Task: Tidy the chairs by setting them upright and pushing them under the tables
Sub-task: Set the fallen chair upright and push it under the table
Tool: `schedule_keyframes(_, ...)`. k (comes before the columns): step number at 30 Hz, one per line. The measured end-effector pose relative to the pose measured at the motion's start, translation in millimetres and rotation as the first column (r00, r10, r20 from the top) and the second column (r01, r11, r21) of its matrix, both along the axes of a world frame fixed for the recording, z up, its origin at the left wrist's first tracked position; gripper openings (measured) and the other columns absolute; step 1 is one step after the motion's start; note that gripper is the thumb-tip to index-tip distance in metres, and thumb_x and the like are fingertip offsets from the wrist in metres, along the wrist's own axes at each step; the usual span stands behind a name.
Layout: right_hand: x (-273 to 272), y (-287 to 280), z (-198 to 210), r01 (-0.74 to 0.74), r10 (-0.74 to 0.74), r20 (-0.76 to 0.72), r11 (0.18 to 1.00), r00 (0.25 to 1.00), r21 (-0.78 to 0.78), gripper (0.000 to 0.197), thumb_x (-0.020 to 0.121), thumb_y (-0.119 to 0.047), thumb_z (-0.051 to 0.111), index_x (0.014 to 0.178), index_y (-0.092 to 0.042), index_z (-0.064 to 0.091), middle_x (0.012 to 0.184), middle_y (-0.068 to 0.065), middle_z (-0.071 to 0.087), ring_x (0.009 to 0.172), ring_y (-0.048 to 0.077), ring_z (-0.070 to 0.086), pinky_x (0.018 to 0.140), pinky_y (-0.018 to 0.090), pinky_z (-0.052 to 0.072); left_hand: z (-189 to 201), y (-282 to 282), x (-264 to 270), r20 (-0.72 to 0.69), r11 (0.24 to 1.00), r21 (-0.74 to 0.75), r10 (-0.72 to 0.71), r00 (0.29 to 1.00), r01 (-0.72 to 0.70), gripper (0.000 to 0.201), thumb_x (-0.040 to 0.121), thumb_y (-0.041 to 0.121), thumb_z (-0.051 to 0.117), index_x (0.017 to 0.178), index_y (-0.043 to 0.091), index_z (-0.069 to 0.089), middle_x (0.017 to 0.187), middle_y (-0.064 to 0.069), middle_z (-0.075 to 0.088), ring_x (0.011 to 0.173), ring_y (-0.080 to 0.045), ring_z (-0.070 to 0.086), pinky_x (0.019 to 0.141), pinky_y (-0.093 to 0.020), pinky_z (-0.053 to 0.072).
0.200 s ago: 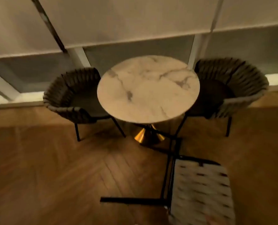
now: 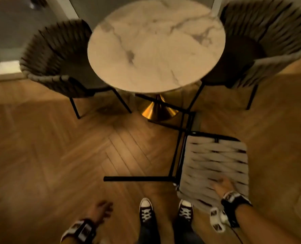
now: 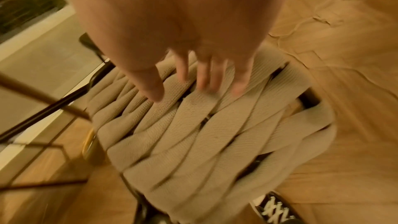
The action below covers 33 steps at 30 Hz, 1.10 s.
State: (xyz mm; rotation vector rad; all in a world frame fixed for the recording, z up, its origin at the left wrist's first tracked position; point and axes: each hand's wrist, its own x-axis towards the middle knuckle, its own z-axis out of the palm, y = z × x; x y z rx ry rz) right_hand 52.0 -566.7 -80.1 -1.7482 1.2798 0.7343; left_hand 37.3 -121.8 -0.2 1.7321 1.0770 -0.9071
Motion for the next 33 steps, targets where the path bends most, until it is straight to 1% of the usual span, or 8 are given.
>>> schedule_keyframes(7,37.5,-58.9,-11.0,0.284,-0.325,0.007,0.816,0.946,-0.504,0.110,0.080,-0.078,0.050,0.157,-0.014,0.004,0.165,0.023,0.005,0.150,0.044,0.008,0.118,0.062,0.013,-22.3,-88.7,64.8,0.261,0.971,-0.033,-0.220,0.940,0.236,0.017,0.101,0.016,0.053,0.102,0.007,0.067,0.088,-0.012,0.068,0.068,-0.016,0.057,0.047,-0.012,0.042)
schedule_keyframes(11,26.1,-106.4,-24.6,0.359,-0.377,0.047,0.827,0.925,-0.434,0.139,0.049,-0.104,0.037,0.156,-0.017,0.016,0.161,0.021,0.024,0.142,0.047,0.030,0.114,0.064,0.025,-15.7,-113.3,77.1,0.285,0.955,-0.048,-0.267,0.921,0.292,0.022,0.101,0.024,0.053,0.108,0.011,0.068,0.098,-0.004,0.072,0.077,-0.010,0.062,0.056,-0.011,0.044)
schedule_keyframes(14,12.4,-151.6,-62.4,0.401,-0.406,-0.011,0.907,0.914,-0.128,0.150,0.021,-0.103,0.058,0.149,-0.025,0.038,0.150,0.013,0.048,0.122,0.045,0.054,0.104,0.060,0.040,-9.0,-125.7,79.3,0.286,0.946,-0.066,-0.286,0.915,0.317,0.023,0.101,0.026,0.054,0.110,0.011,0.069,0.101,-0.005,0.073,0.078,-0.010,0.062,0.057,-0.013,0.042)
schedule_keyframes(19,34.7,-86.9,35.4,0.174,-0.169,0.116,0.984,0.979,-0.034,0.095,0.072,-0.053,0.082,0.145,-0.005,0.043,0.149,0.019,0.046,0.132,0.043,0.046,0.109,0.051,0.039,5.6,-139.6,78.4,0.285,0.935,-0.109,-0.296,0.912,0.338,0.023,0.100,0.024,0.054,0.107,0.009,0.069,0.095,-0.005,0.072,0.081,-0.015,0.063,0.059,-0.018,0.043)
schedule_keyframes(23,31.7,-30.1,81.8,0.043,-0.046,0.301,0.999,0.953,0.019,0.112,0.061,-0.062,0.085,0.150,-0.012,0.038,0.151,0.010,0.045,0.137,0.034,0.044,0.113,0.045,0.035,29.4,-144.3,75.9,0.288,0.919,-0.156,-0.307,0.907,0.361,0.018,0.099,0.021,0.056,0.100,0.010,0.071,0.092,-0.009,0.072,0.082,-0.020,0.066,0.071,-0.029,0.057)
schedule_keyframes(28,49.8,49.8,134.2,-0.148,0.103,0.480,0.987,0.871,0.057,0.065,0.076,-0.046,0.081,0.127,-0.013,0.057,0.124,0.005,0.063,0.118,0.027,0.059,0.099,0.039,0.046,51.7,-146.3,74.5,0.379,0.897,-0.104,-0.364,0.851,0.430,0.011,0.097,0.028,0.059,0.100,0.023,0.069,0.095,0.002,0.069,0.087,-0.017,0.063,0.087,-0.042,0.054)
schedule_keyframes(31,68.3,97.9,162.0,-0.226,0.188,0.506,0.974,0.842,0.013,0.054,0.074,-0.044,0.082,0.114,-0.014,0.061,0.117,0.007,0.068,0.107,0.029,0.064,0.094,0.041,0.051,60.9,-140.3,73.5,0.451,0.915,-0.058,-0.332,0.828,0.399,0.038,0.091,0.043,0.063,0.124,0.024,0.060,0.117,0.003,0.062,0.103,-0.012,0.060,0.091,-0.031,0.052)
schedule_keyframes(33,80.2,127.1,176.1,-0.290,0.270,0.527,0.956,0.806,-0.047,0.049,0.070,-0.046,0.081,0.104,-0.016,0.061,0.109,0.007,0.070,0.100,0.029,0.065,0.089,0.043,0.054,62.6,-126.4,73.5,0.461,0.952,-0.078,-0.228,0.857,0.295,0.069,0.075,0.071,0.063,0.128,0.027,0.056,0.126,-0.002,0.059,0.111,-0.019,0.060,0.099,-0.042,0.053)
